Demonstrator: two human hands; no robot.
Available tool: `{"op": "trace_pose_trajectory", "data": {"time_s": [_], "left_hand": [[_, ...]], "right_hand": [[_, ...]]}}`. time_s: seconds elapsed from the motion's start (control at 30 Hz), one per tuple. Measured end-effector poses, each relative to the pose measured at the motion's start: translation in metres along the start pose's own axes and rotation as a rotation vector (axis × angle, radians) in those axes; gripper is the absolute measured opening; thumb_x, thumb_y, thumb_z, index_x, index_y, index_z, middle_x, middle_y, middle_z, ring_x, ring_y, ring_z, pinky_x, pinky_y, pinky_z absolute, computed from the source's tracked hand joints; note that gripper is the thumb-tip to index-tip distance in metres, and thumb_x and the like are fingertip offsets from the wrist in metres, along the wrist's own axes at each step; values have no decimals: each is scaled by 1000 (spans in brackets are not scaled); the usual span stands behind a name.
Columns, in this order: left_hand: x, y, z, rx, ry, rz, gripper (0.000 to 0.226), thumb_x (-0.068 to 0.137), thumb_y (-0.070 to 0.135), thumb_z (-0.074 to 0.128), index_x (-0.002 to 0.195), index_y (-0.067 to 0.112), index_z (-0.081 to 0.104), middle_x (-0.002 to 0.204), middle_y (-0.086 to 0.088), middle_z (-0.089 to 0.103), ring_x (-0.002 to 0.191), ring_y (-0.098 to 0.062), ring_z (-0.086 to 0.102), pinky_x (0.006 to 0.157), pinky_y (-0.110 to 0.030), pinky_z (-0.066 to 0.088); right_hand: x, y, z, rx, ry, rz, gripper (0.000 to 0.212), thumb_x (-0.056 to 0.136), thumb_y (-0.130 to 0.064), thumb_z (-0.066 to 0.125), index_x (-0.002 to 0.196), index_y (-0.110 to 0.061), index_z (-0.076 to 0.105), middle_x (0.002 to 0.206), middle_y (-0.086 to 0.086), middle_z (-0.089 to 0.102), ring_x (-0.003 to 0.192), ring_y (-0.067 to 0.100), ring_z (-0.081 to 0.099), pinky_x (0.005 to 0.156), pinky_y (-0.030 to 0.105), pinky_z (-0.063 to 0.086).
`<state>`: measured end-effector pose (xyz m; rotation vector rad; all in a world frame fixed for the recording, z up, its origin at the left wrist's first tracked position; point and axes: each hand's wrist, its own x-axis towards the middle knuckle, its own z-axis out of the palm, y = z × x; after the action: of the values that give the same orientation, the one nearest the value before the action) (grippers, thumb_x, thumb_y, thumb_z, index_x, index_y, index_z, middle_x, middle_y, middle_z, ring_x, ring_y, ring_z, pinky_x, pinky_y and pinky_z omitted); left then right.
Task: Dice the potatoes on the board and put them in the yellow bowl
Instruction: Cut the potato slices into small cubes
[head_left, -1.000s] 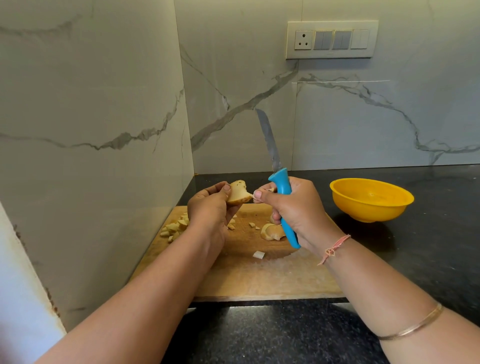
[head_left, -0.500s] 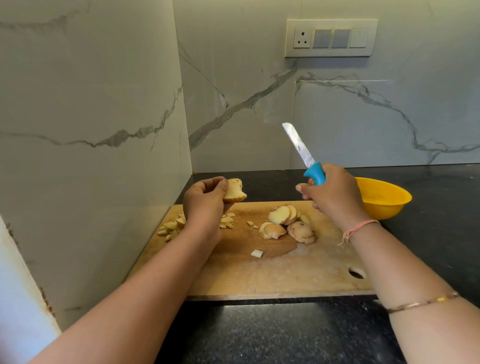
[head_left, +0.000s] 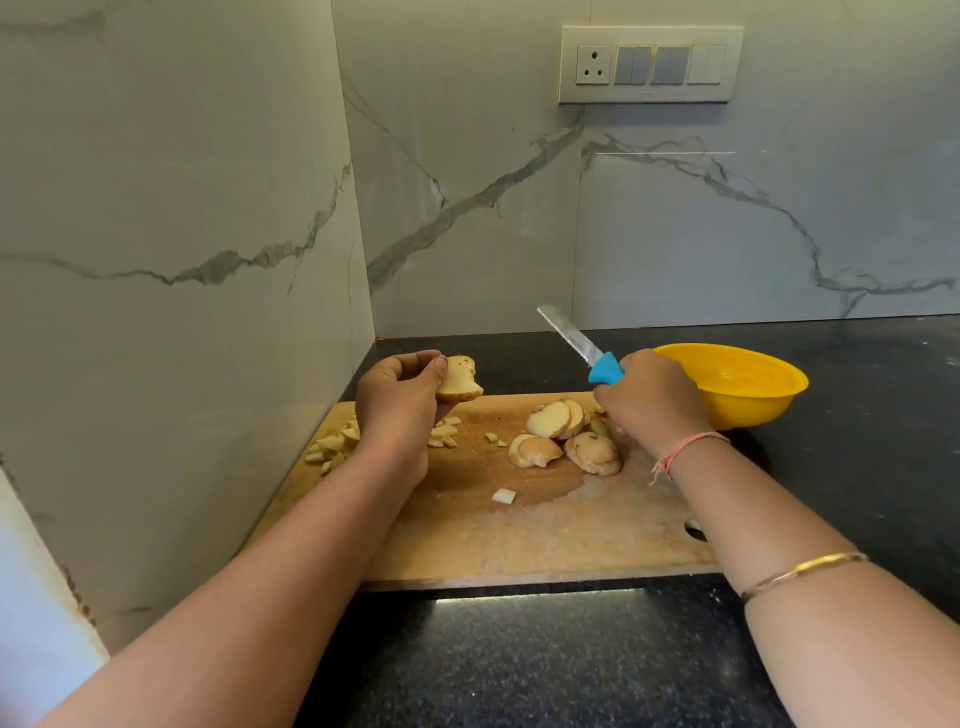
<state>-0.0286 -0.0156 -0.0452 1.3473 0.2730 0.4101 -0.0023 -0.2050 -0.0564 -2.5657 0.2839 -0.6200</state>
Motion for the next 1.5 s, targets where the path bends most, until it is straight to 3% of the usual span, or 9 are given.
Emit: {"op": "trace_pose_trajectory", "data": {"time_s": [0.17,0.27,0.4,0.73,0.9,1.07,1.2,1.33,1.5], "left_hand": [[6,1,-4,-32,57,26,12,90,14,62,102,16,64,111,-5,64,99,-23,65,82,-37,58],[8,3,-7,-93,92,-16,6,90,13,62,91,19,62,110,-7,64,96,-23,66,78,-33,59],[6,8,-8,-251,92,-164,9,92,9,59,87,16,59,107,-10,63,86,-22,67,64,-28,58],[2,8,-2,56,-61,-108,12,95,10,55,103,18,59,97,-2,55,83,-17,59,68,-28,57],[-7,7,1,41,-204,-123,13,90,10,61,99,18,59,110,-6,61,102,-22,62,70,-26,57],[-14,5,3,121,-278,-18,16,89,12,63,103,19,59,113,-5,63,101,-18,63,76,-26,57],[-20,2,2,714,-373,232,39,96,22,54,134,19,47,135,0,53,117,-14,52,93,-25,44],[-35,-9,-8,1543,-611,501,52,100,34,41,149,25,27,161,-1,7,148,-26,-2,119,-46,5],[-40,-10,-15,1594,-482,642,32,99,35,39,128,27,49,158,-3,21,147,-26,3,119,-46,6]], "right_hand": [[-19,-19,-14,176,-52,-149,33,88,-31,64,115,-13,58,95,6,66,71,16,65,62,26,52],[-39,-38,-12,529,-344,-65,20,89,-21,62,106,-10,56,75,5,63,49,10,59,43,19,45],[-53,-49,-10,760,-722,45,16,90,-12,60,102,-5,53,69,9,64,48,14,58,44,22,47],[-48,-46,0,195,-332,-174,24,88,-19,63,110,-10,57,93,11,67,67,18,64,63,27,56],[-47,-47,-12,863,-525,61,29,90,-29,62,108,-7,56,92,12,69,50,10,54,46,20,46],[-49,-48,-15,940,-624,115,24,86,-28,68,97,-12,56,81,7,69,42,6,48,42,17,44],[-44,-43,-12,932,-499,127,19,86,-22,68,98,-12,58,78,7,66,48,8,51,42,18,44],[-30,-32,-16,1054,-380,219,16,87,-18,66,97,-9,57,73,6,65,44,7,49,38,16,42],[-25,-29,-18,1058,-341,227,21,88,-20,66,103,-9,56,76,5,65,47,7,49,39,15,42]]}}
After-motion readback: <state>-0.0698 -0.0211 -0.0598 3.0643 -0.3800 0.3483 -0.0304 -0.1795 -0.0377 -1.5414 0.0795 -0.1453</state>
